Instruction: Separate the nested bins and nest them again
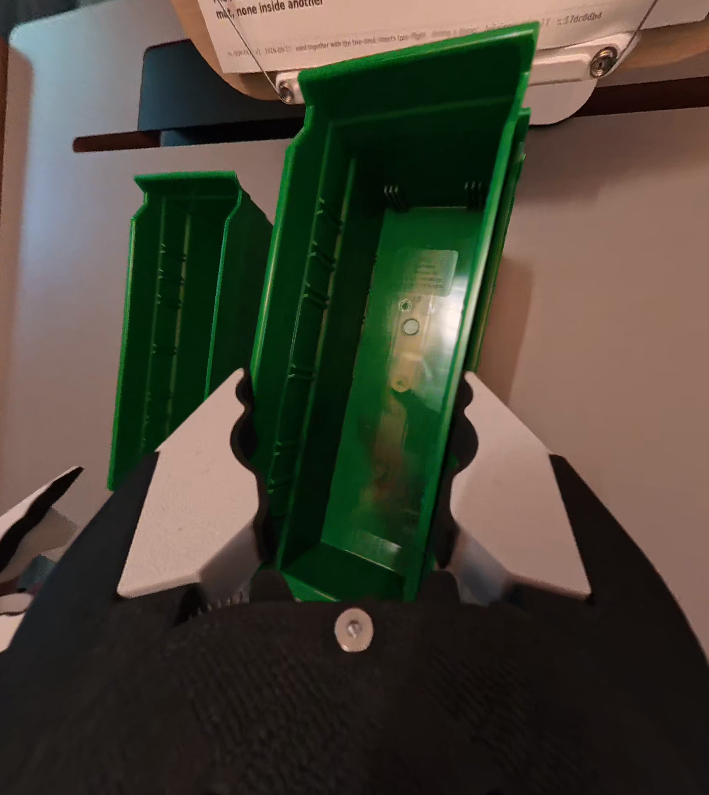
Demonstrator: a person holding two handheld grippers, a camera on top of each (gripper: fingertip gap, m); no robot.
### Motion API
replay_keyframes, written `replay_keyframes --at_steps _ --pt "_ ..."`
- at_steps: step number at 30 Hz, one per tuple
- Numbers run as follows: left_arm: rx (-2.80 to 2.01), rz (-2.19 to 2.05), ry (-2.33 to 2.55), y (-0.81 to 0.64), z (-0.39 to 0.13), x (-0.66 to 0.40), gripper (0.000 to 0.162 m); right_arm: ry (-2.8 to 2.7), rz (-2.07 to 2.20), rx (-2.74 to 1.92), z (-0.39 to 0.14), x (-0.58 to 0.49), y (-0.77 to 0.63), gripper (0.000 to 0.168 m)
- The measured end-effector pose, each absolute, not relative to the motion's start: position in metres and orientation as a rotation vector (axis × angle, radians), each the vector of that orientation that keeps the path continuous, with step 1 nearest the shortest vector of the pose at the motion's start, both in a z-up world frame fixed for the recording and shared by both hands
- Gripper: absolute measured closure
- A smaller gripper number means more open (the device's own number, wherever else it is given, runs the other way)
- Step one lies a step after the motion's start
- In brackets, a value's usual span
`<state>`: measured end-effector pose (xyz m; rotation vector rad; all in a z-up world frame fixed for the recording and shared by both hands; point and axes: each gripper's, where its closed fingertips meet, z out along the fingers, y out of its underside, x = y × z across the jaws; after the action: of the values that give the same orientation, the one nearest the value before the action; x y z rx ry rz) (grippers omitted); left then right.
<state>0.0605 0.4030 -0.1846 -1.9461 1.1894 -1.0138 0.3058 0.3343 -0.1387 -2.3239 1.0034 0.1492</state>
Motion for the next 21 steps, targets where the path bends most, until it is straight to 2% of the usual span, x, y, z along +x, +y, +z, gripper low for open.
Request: replay_keyframes --at_steps 2,11,15,17,21 --pt "-1.953 -1.01 1.192 0.404 -0.187 0.061 0.048 0.992 0.107 -2.355 -0.139 0.308 0.329 0.064" --pt "-1.956 -0.987 1.195 0.405 -0.189 0.059 0.048 0.745 0.073 -2.247 -0.101 0.306 0.322 0.066" --pt "-1.971 -0.964 1.166 0.414 -0.192 0.055 0.048 0.652 -0.265 -2.102 -0.066 0.334 0.288 0.065" --pt "-1.971 -0.963 1.126 0.423 -0.19 0.053 0.049 0.619 -0.483 -1.992 -0.044 0.35 0.263 0.073" --pt "-1.993 -0.944 1.084 0.435 -0.195 0.049 0.048 0.523 -0.81 -1.744 -0.017 0.368 0.213 0.064"
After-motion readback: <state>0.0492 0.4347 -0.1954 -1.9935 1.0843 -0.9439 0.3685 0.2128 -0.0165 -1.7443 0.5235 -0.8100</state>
